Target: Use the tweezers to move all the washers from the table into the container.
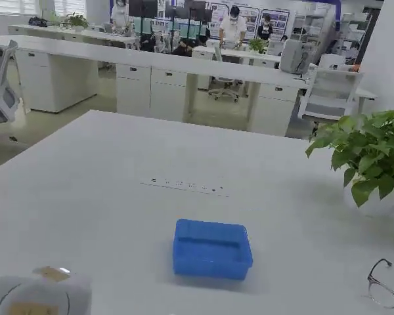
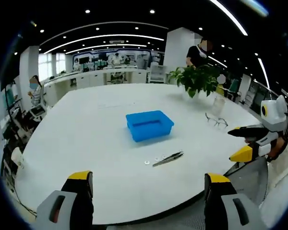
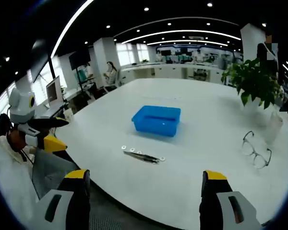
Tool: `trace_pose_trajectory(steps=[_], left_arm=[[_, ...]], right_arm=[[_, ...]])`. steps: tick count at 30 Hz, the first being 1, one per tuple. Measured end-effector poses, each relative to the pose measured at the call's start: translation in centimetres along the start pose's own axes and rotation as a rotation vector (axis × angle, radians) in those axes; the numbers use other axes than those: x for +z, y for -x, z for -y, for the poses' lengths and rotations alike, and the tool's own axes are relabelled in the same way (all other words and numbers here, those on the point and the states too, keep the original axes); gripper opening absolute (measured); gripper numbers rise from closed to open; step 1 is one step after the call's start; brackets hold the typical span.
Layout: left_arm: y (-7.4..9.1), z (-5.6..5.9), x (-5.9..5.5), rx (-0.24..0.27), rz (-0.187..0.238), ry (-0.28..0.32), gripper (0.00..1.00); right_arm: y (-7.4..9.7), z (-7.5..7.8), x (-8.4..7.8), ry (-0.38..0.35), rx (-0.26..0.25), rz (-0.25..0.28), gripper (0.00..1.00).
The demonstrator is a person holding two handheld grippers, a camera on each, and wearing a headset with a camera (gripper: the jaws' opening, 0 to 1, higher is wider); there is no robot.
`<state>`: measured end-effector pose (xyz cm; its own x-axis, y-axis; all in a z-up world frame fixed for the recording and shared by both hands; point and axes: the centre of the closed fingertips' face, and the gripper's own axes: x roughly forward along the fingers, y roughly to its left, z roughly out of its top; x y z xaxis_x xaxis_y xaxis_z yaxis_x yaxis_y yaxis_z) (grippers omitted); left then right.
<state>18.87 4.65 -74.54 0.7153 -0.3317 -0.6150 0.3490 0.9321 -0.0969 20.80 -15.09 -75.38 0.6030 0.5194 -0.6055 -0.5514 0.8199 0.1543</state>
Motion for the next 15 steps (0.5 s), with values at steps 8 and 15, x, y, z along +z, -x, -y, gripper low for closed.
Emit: trace_pose_trajectory(steps=[8, 15], left_arm=[[-0.05, -0.12, -0.17, 0.003, -0.005, -0.002, 0.99], [0.07, 0.05, 0.2, -0.019, 0.008, 0.032, 0.99]], right_arm=[[-0.06, -0.07, 0.09, 0.004, 0.0, 0.001, 0.94], [-0.06, -0.12, 0.11, 0.008, 0.002, -0.002, 0.93]])
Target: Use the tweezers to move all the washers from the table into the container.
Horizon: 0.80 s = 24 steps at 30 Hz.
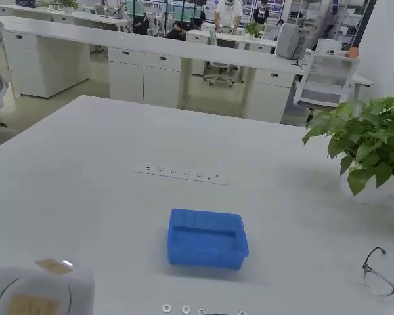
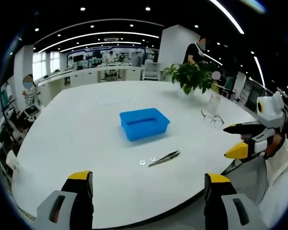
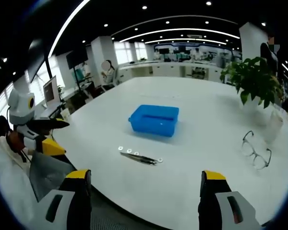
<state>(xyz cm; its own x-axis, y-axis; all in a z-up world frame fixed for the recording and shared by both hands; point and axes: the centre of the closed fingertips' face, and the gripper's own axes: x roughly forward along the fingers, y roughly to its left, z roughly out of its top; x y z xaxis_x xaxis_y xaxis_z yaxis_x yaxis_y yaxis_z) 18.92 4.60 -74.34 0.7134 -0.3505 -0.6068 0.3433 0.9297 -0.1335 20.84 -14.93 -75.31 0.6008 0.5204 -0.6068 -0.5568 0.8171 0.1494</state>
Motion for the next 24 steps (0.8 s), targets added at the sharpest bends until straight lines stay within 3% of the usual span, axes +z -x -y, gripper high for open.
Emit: trace_pose_trajectory(steps=[12, 18, 24], left_arm=[[0.0, -0.26, 0.16, 0.009, 0.011, -0.008, 0.99], [0.06, 0.53, 0.58, -0.019, 0.037, -0.045, 0.99], [-0.16, 0.47, 0.28, -0.015, 0.02, -0.058, 0.99]], right_arm=[[-0.15, -0.14, 0.19, 0.006, 0.003, -0.001, 0.93], [-0.11, -0.18, 0.32, 0.013, 0.001, 0.002, 0.92], [-0.14, -0.2, 0.35, 0.016, 0.002, 0.002, 0.92]])
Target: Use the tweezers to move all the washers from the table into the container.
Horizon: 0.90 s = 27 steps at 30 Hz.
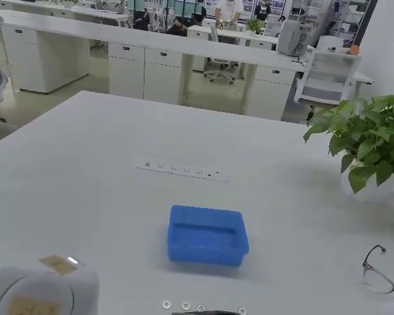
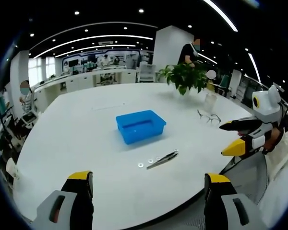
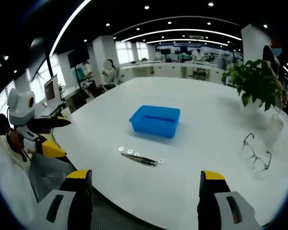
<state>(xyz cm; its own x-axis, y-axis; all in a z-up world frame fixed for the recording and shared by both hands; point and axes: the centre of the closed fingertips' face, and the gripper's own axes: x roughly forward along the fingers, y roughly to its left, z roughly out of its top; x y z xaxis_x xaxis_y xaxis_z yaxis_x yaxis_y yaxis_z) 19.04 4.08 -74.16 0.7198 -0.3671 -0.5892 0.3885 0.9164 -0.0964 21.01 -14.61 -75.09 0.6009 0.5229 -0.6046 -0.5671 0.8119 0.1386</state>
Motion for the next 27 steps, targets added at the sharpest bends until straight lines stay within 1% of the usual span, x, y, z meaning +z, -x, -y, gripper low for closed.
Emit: trace_pose_trajectory(steps=[4, 7, 14, 17, 19, 21, 24, 27], left_arm=[[0.0, 0.0, 0.0, -0.005, 0.006, 0.016, 0.99], [0.0, -0.1, 0.1, -0.002, 0.008, 0.013, 0.99], [-0.5, -0.2, -0.4, -0.009, -0.013, 0.0, 0.99], [-0.5, -0.5, 0.1, 0.003, 0.016, -0.013, 0.9], [-0.7, -0.6, 0.4, -0.002, 0.03, -0.004, 0.9], [-0.9, -0.8, 0.5, -0.004, 0.031, 0.004, 0.89], [-1.3, -1.2, 0.6, -0.002, 0.031, -0.016, 0.85], [-1.8, -1.3, 0.8, -0.017, 0.032, -0.035, 0.81]], right_arm=[[0.0, -0.1, 0.3, 0.013, 0.001, 0.013, 0.9], [-0.1, -0.2, 0.4, 0.017, 0.004, 0.013, 0.9], [-0.5, -0.2, 0.9, 0.035, 0.007, 0.009, 0.9], [-0.8, -0.1, 1.1, 0.037, 0.011, 0.009, 0.9], [-0.9, -0.1, 1.1, 0.038, 0.011, 0.006, 0.9], [-1.2, 0.0, 1.1, 0.038, 0.013, 0.0, 0.89], [-1.5, 0.0, 1.0, 0.036, 0.016, -0.006, 0.89], [-1.8, 0.1, 1.2, 0.031, 0.012, -0.007, 0.89]])
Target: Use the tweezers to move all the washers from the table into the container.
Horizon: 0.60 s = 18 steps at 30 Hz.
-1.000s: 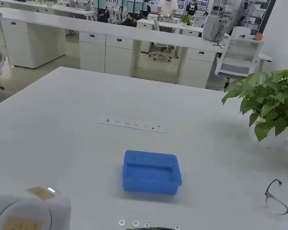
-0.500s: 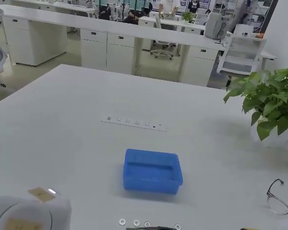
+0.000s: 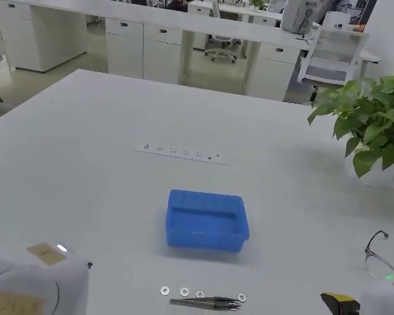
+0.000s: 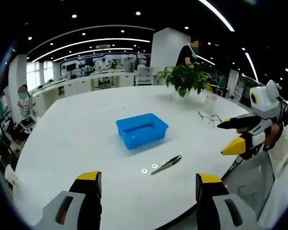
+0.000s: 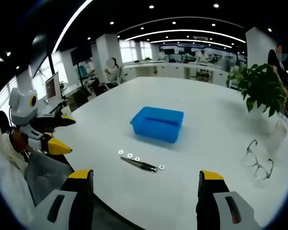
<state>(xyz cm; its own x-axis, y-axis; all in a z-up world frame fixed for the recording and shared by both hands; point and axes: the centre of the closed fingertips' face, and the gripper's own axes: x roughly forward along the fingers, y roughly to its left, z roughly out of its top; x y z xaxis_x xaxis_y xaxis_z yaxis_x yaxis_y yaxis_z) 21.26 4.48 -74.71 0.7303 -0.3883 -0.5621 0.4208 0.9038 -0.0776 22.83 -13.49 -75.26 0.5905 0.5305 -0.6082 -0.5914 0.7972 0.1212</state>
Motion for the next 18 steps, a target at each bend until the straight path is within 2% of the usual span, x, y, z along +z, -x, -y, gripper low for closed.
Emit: trace_pose_trajectory(steps=[3, 8, 10, 13, 14, 15, 18], left_arm=[[-0.7, 0.0, 0.0, -0.019, -0.004, -0.024, 0.75], [-2.0, 0.3, -0.5, -0.08, -0.041, -0.08, 0.63], [-2.5, 0.4, -0.5, -0.099, -0.055, -0.097, 0.56], [-3.3, 0.6, -0.6, -0.125, -0.069, -0.115, 0.51], [-4.5, 0.8, -0.9, -0.159, -0.095, -0.156, 0.51], [-4.8, 0.8, -1.0, -0.164, -0.101, -0.166, 0.39], [-5.9, 0.9, -1.3, -0.19, -0.112, -0.184, 0.35]], right_arm=[[-0.4, 0.3, 0.0, -0.005, -0.001, -0.008, 0.88], [-1.0, 0.4, 0.0, -0.005, 0.0, -0.024, 0.88], [-1.3, 0.4, -0.3, -0.005, 0.006, -0.037, 0.87], [-1.7, 0.3, -0.9, 0.006, 0.015, -0.066, 0.87], [-1.8, 0.4, -0.9, 0.009, 0.016, -0.07, 0.87], [-2.2, 0.8, -1.2, 0.009, 0.016, -0.093, 0.87], [-2.6, 1.0, -1.3, -0.006, 0.021, -0.098, 0.87]])
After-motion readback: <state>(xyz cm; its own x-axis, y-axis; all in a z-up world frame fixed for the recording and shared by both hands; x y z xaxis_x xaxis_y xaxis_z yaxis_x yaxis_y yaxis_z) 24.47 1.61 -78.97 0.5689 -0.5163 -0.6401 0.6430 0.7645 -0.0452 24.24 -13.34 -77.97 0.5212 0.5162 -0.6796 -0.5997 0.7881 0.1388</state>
